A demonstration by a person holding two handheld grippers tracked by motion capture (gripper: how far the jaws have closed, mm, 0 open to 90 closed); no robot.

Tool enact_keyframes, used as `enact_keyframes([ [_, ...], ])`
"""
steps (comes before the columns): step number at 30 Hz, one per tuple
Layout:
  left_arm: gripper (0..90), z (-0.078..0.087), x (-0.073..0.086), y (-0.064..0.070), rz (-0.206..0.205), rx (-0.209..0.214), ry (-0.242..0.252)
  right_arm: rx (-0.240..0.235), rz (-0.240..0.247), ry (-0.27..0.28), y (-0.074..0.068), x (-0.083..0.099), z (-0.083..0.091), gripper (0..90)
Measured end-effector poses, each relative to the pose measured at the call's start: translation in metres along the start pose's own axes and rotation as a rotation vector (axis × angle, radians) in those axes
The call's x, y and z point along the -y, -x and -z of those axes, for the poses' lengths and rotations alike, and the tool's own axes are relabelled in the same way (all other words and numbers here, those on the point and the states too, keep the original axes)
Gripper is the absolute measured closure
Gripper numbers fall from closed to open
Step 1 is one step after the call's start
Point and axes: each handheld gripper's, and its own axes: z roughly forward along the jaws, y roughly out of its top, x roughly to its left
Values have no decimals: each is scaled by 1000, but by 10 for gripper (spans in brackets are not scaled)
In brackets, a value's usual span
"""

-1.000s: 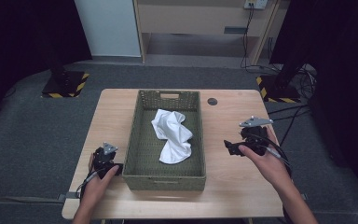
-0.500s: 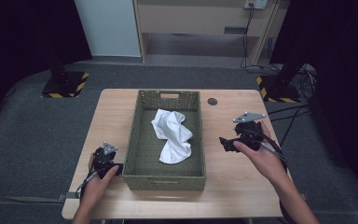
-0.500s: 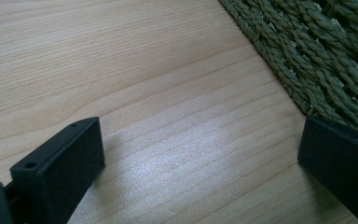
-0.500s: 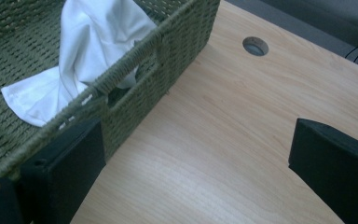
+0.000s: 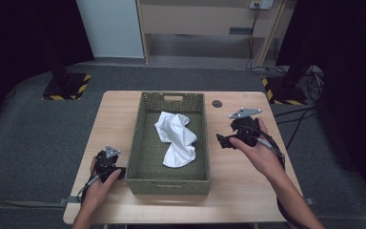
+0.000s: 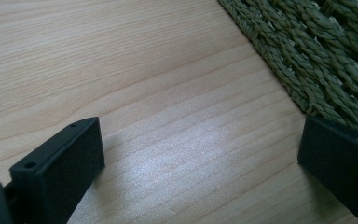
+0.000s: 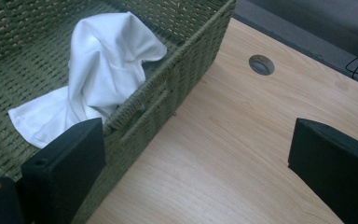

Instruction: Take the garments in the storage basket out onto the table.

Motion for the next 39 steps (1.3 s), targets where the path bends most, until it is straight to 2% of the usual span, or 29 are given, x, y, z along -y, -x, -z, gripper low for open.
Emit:
enact_keyframes([
  [15,0,0,0,0,-4,4,1,-30,6,20,-8,-30,-10,39],
  [20,0,0,0,0,-4,4,1,-47,4,28,-14,-43,-20,36],
  [33,0,0,0,-1,-6,6,0,-40,-4,51,-21,-62,-33,34],
  [39,0,-5,-5,-2,-8,10,1,-58,13,38,-36,-75,-46,31],
])
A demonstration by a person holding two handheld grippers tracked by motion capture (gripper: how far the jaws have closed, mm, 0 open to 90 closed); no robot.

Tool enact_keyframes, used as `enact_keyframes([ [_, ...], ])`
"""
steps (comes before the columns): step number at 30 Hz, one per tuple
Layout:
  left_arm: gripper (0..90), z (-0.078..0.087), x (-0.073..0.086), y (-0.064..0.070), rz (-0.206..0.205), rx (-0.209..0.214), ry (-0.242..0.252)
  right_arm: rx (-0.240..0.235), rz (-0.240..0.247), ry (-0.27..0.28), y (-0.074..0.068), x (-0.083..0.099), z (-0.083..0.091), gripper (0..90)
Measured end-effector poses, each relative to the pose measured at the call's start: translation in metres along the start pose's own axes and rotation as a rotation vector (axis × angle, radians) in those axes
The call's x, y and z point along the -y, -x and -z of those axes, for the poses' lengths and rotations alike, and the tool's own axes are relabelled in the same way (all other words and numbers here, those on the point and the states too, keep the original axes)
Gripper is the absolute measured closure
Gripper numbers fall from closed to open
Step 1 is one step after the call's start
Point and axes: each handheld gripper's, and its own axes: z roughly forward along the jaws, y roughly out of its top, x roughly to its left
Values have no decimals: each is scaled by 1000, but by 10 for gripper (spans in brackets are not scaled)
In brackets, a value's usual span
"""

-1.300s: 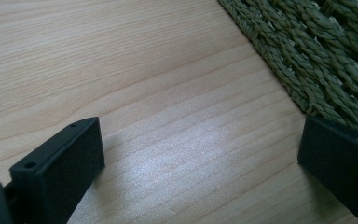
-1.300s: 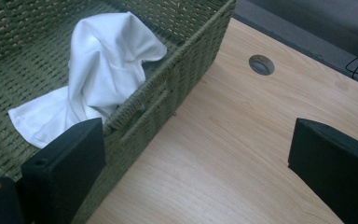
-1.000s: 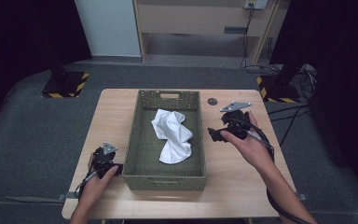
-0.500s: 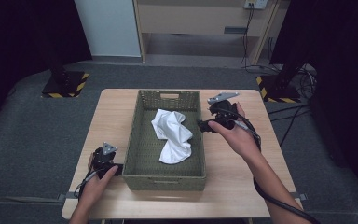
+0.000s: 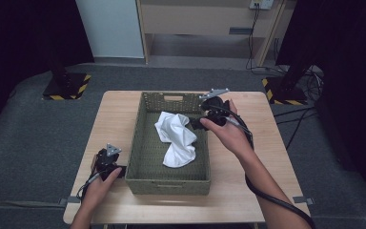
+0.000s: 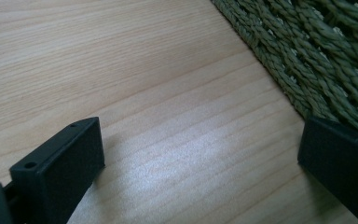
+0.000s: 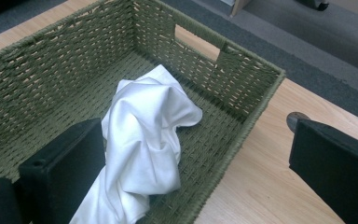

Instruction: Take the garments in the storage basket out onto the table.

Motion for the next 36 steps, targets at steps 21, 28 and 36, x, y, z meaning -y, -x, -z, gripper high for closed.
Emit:
enact_keyframes([
  [21,0,0,0,0,0,0,1,-53,4,-40,-30,0,-38,29],
  [28,0,0,0,0,0,0,0,-87,14,-47,-42,-1,-49,26],
  [36,0,0,0,0,0,0,1,-106,17,-55,-53,-5,-60,23],
])
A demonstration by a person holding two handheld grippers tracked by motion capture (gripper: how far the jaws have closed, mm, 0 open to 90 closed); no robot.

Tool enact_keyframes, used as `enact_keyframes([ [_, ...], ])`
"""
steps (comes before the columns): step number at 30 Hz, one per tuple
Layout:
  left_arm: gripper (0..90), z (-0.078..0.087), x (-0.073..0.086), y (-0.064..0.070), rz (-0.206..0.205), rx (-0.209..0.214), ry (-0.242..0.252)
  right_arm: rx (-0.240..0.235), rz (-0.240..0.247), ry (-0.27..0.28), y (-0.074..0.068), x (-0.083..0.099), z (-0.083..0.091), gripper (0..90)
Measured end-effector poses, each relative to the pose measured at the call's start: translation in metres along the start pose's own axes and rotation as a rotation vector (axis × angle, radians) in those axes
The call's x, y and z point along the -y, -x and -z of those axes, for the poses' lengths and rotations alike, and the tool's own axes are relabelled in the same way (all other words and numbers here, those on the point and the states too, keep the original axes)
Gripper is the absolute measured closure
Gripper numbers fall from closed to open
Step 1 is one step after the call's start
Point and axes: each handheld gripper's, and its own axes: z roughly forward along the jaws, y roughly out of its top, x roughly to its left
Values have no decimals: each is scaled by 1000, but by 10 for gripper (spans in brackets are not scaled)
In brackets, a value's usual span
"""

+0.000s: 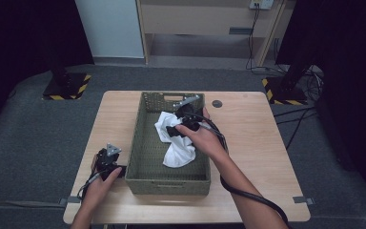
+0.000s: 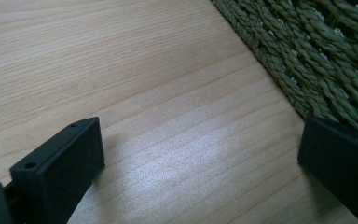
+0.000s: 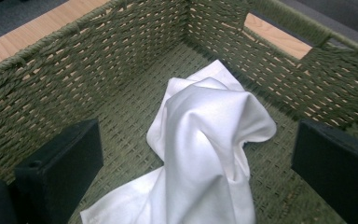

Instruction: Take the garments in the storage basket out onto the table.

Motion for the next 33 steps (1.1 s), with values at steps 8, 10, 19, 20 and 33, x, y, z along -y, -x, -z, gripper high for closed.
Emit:
enact_keyframes([
  [8,0,0,0,0,0,0,0,-4,-11,-18,-2,-1,-14,26],
  [10,0,0,0,0,0,0,0,-6,-16,-26,-2,-1,-17,26],
  [19,0,0,0,0,0,0,0,-16,-20,-27,-1,-4,-26,23],
  [20,0,0,0,0,-1,1,1,-16,-21,-27,-1,-4,-27,23],
  [33,0,0,0,0,-2,2,0,-18,-32,-43,-6,-3,-45,27],
])
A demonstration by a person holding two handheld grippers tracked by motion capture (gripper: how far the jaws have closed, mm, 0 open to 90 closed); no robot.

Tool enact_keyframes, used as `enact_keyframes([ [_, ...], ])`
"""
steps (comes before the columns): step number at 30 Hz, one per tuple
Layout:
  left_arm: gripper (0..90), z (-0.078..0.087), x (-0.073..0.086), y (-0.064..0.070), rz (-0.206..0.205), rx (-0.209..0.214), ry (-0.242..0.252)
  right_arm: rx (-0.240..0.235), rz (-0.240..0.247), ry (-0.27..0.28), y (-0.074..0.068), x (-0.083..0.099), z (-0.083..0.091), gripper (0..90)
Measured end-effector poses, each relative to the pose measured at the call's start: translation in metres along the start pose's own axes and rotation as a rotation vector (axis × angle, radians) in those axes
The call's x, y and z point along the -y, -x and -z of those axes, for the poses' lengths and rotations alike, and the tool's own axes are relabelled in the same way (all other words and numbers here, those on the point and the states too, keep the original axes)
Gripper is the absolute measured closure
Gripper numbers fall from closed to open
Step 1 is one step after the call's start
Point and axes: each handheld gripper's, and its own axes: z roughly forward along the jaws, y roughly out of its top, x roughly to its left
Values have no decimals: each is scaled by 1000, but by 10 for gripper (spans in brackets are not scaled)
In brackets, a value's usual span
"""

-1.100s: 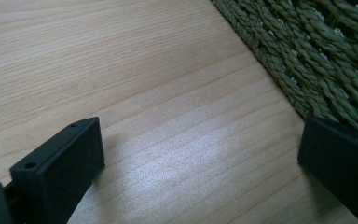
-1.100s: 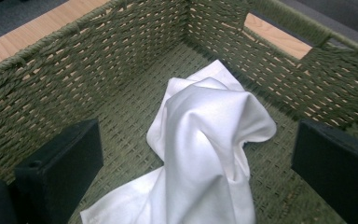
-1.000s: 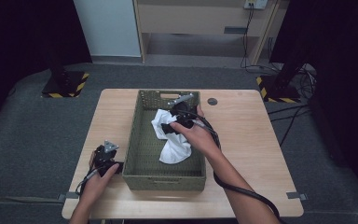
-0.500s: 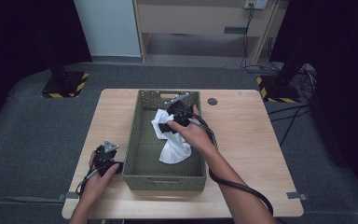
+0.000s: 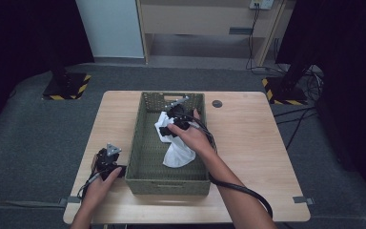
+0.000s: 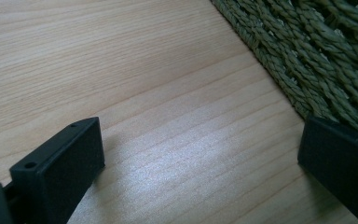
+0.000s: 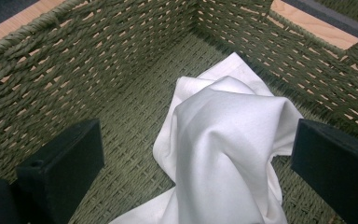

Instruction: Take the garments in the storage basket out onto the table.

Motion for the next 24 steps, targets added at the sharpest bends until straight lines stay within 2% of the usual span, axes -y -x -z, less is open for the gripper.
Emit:
enact_keyframes([
  [10,0,0,0,0,0,0,0,20,7,-15,-1,5,-2,26],
  [20,0,0,0,0,0,0,0,4,-18,-40,0,8,-16,27],
  [24,0,0,0,0,0,0,0,4,-46,-38,2,9,-19,26],
])
